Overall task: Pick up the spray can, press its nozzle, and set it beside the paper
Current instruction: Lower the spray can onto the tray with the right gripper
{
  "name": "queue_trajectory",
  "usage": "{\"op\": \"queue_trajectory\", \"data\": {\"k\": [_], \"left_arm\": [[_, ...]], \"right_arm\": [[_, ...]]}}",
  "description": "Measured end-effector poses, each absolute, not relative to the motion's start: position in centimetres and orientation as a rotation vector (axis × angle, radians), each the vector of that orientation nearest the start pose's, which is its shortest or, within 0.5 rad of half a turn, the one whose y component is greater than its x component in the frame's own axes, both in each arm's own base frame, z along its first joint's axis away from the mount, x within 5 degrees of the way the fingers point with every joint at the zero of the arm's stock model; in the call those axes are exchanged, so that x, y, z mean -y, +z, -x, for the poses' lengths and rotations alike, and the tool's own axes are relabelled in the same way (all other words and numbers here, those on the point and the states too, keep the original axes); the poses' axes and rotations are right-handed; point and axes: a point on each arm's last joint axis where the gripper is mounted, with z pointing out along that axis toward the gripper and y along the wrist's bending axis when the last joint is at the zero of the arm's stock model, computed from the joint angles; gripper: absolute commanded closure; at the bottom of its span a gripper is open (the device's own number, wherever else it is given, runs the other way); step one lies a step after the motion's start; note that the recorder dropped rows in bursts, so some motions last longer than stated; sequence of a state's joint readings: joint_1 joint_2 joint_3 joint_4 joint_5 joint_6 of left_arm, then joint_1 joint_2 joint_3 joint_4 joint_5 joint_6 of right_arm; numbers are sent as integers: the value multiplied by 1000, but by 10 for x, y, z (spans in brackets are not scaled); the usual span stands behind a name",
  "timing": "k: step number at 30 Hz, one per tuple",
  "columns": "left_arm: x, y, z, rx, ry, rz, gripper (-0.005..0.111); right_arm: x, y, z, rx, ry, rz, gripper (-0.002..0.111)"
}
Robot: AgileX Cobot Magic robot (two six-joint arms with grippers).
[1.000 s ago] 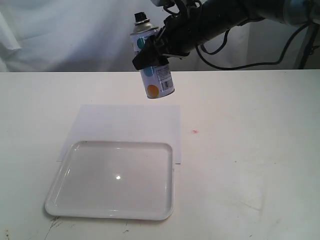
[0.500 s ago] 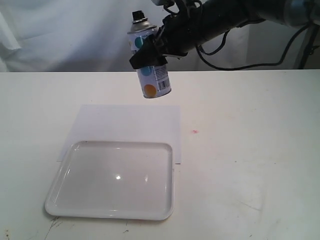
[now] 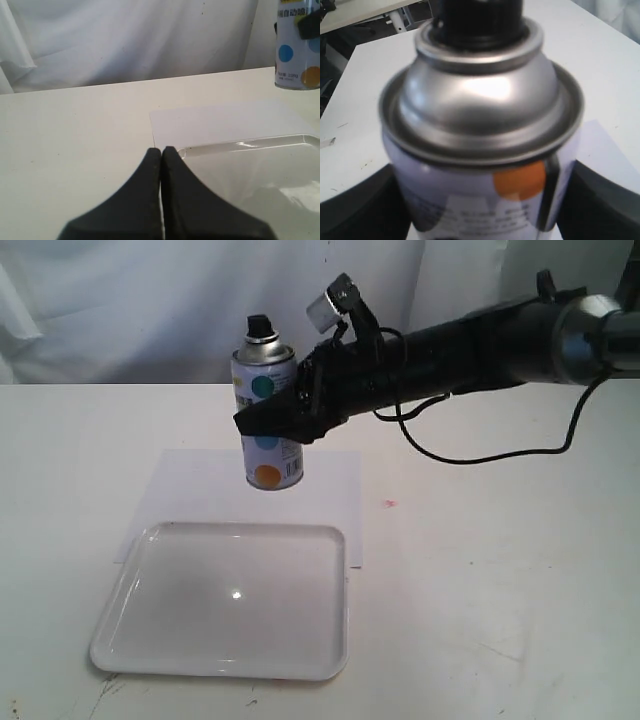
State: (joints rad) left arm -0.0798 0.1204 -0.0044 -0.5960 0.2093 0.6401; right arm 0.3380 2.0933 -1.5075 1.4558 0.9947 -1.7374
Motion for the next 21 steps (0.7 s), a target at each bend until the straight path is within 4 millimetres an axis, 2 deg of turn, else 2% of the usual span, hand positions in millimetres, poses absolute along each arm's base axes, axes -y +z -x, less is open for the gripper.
{"op": "queue_trajectory", "data": {"k": [8,13,15,21], "left_arm": [[16,192,-63,-1762,-121,-203,107],[16,192,-63,-1762,-121,-203,107],[16,192,-63,-1762,-121,-203,107],[16,192,-63,-1763,-122,-204,107]], "right_arm": [[-217,182,-382,-1594,1038,1270,108],[-221,141,-384,-1587,1159,1239,108],[-221,131,-382,-1595,1176,1263,108],[-240,129,-369,-1566,1222,1320,108]]}}
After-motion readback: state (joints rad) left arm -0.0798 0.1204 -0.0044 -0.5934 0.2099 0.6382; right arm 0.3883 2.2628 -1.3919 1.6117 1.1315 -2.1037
